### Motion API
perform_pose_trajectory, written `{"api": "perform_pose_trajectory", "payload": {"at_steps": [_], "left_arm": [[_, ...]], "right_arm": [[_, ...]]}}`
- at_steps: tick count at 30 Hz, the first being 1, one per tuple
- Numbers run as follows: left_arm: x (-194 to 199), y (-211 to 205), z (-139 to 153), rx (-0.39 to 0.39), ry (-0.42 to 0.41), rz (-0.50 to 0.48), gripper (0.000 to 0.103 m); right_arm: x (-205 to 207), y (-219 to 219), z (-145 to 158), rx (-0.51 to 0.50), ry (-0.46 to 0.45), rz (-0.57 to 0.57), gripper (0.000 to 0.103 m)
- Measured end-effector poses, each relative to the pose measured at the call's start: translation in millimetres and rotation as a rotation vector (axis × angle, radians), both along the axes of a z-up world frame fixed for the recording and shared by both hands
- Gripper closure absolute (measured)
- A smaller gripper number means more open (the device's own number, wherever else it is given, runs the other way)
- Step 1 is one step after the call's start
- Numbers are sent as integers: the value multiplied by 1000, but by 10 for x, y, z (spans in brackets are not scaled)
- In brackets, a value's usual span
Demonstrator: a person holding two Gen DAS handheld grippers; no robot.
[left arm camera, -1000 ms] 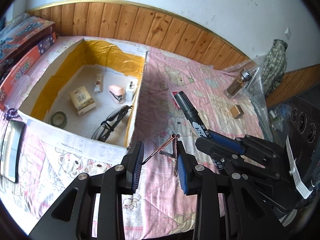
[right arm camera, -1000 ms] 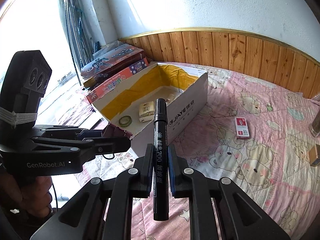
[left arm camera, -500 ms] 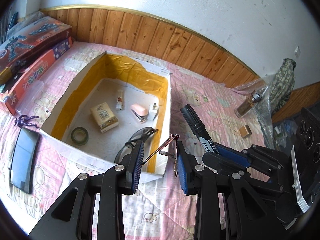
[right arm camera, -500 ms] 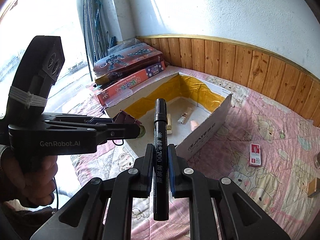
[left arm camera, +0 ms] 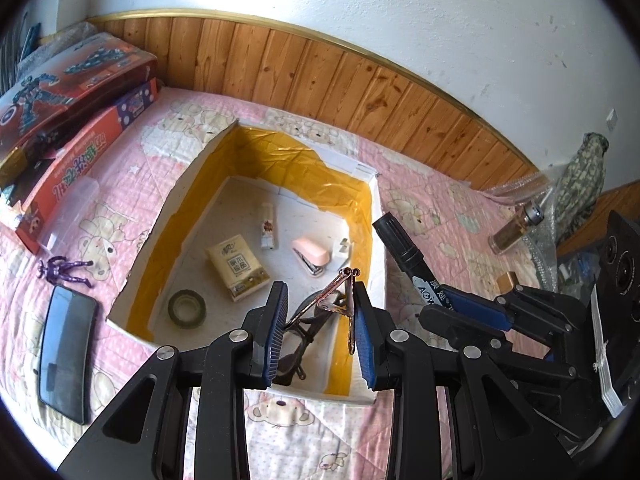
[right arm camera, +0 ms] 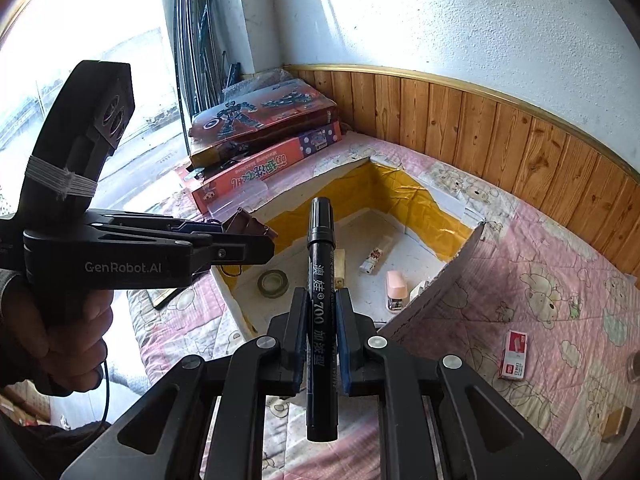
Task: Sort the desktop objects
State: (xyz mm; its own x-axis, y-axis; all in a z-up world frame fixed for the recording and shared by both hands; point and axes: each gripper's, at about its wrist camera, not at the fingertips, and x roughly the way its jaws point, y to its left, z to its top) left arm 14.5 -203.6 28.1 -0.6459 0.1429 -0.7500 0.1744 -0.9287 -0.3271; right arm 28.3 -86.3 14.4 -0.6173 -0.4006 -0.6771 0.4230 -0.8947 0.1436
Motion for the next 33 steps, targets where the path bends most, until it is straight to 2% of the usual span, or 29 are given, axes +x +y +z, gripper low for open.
{"api": "perform_pose_trajectory", "payload": {"at_steps": [15, 33], "left_arm": [[-601, -340, -209, -3, -95, -1, 71], [-1179, -568, -596, -46, -232, -11, 71]], "right_arm": [[-724, -102, -54, 28, -60, 42, 89], [-1463, -188, -349, 125, -149, 90, 89]]}}
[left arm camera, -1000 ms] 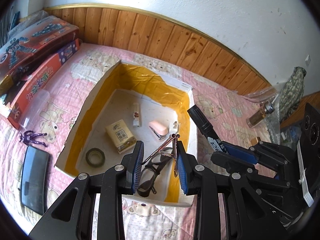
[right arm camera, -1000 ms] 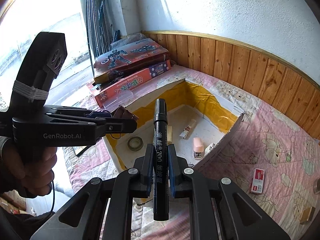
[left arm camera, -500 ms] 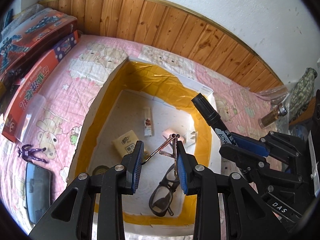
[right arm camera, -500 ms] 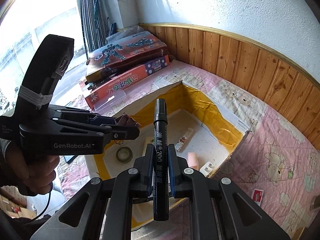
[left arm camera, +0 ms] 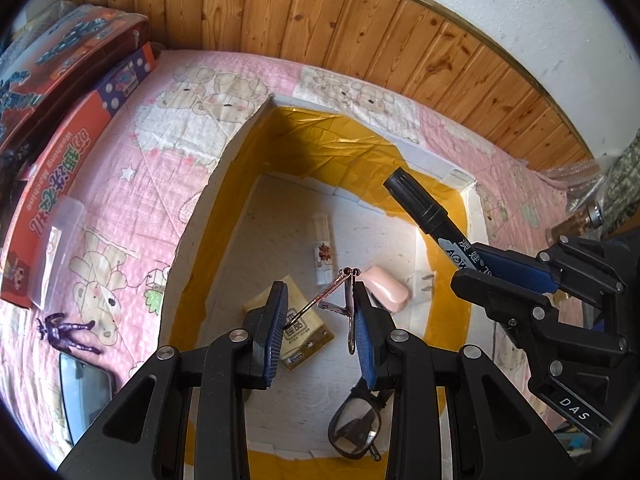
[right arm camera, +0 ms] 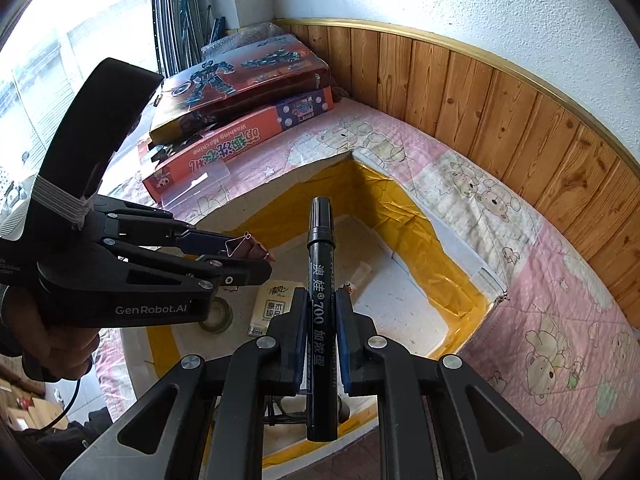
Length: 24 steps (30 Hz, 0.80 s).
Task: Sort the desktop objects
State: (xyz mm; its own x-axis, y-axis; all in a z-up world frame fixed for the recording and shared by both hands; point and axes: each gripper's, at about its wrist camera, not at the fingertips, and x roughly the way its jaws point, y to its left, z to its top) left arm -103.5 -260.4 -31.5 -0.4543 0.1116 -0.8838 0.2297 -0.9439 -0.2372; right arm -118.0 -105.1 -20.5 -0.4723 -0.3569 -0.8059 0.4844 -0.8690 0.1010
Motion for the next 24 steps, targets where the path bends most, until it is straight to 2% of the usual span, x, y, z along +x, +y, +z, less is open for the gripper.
{"api": "perform_pose_trajectory", "payload": {"at_steps": [16, 24], "left_arm": [[-431, -154, -322, 58, -95, 22, 71], [-638, -162, -539, 32, -143, 31, 71]], "right_arm": [[-562, -51, -321, 113, -99, 34, 88], [-802, -93, -574, 202, -177, 66, 88]]}}
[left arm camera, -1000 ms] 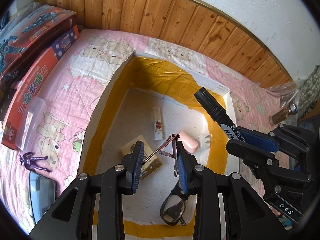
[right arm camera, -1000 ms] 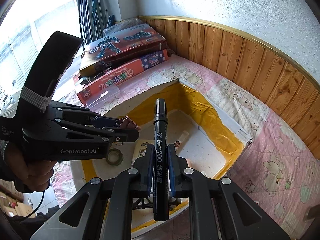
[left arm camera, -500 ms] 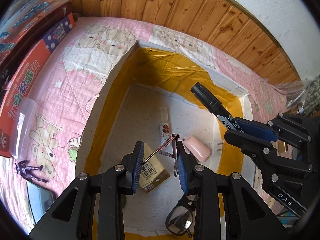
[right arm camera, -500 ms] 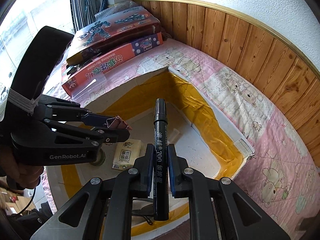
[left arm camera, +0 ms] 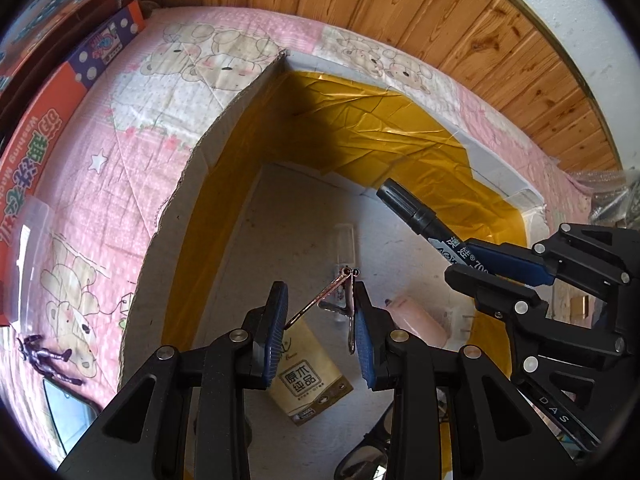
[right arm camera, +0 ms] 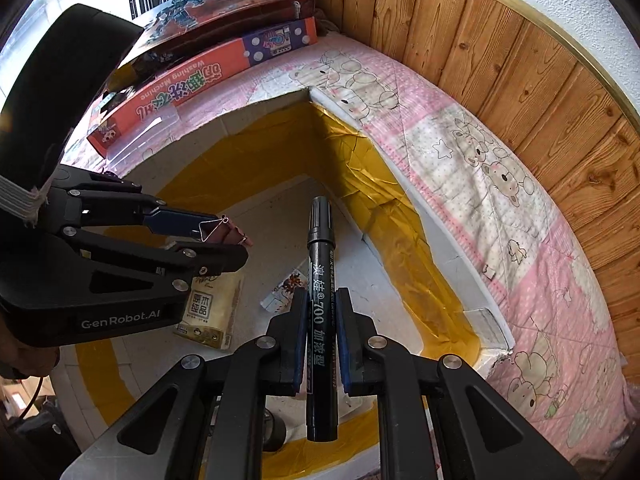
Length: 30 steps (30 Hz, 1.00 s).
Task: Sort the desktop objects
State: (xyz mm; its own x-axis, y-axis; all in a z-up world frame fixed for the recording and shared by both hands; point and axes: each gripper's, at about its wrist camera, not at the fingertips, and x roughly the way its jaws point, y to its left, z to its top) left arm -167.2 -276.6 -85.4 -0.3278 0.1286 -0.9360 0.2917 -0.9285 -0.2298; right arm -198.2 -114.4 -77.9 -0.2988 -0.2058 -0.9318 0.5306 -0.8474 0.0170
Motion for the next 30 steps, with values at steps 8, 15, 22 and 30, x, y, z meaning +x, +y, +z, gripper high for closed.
{"api": "perform_pose_trajectory", "payload": {"at_steps": [8, 15, 22, 30], "left_arm": [[-176, 11, -214, -18, -43, -10, 71], [-309, -28, -336, -57, -57, 4, 70], [-322, 6, -354, -59, -73, -20, 68], [-121, 4, -191, -90, -85, -6, 64]], "right_arm": [[-221, -48, -266, 92, -108, 17, 88], [-345, -59, -371, 136, -154, 9, 88], [-340, 56, -337, 101, -152, -51, 79], [-26, 208, -125, 57, -144, -61, 78]]}}
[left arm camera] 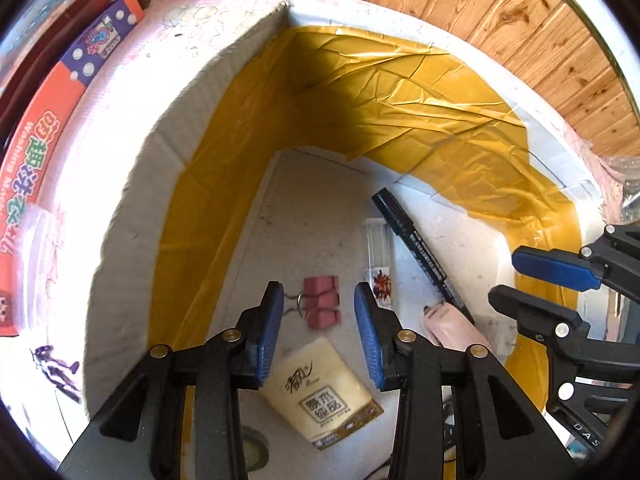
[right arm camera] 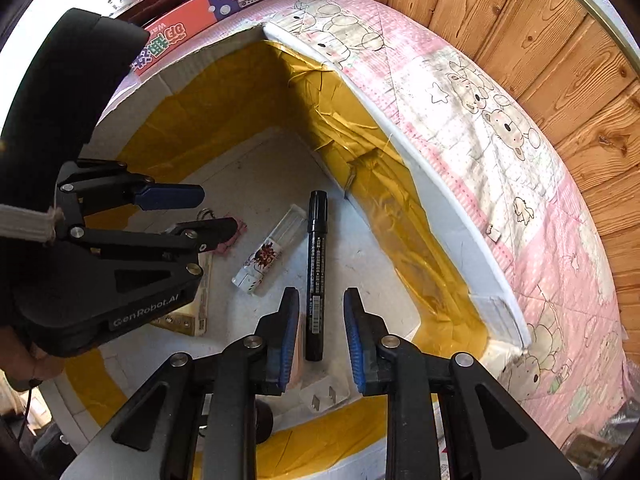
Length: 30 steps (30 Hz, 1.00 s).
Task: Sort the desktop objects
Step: 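Open the left tool to drop the clip while the right tool releases the marker, then withdraw both open tools from the box toward the staple box and gold case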
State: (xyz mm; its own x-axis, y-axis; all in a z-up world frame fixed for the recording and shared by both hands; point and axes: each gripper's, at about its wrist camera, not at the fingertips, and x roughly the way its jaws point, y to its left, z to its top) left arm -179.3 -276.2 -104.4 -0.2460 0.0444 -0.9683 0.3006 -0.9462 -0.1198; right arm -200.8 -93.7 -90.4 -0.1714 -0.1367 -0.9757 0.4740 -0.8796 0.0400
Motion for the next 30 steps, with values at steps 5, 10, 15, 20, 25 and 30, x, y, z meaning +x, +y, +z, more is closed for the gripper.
{"api": "perform_pose_trajectory", "payload": {"at_steps": [5, 10, 15, 20, 25, 30], "left_arm": [[195, 32, 225, -22, 15, 2, 64], [473, 110, 484, -37, 32, 0, 64], [769, 398, 774, -48, 72, -16, 64], [999, 592, 974, -66, 102, -44, 63], [1286, 786, 1130, -91, 137, -72, 63], [1577, 1032, 1252, -104, 173, -102, 63]], "right_arm": [[260, 88, 221, -26, 20, 5, 73], [516, 166, 481, -54, 50, 20, 63], [862, 221, 702, -124, 110, 6, 62], [1208, 235, 770, -169, 200, -2, 62], [1661, 262, 986, -206, 337, 10, 60], [2135, 311, 1156, -262, 472, -1, 57]]}}
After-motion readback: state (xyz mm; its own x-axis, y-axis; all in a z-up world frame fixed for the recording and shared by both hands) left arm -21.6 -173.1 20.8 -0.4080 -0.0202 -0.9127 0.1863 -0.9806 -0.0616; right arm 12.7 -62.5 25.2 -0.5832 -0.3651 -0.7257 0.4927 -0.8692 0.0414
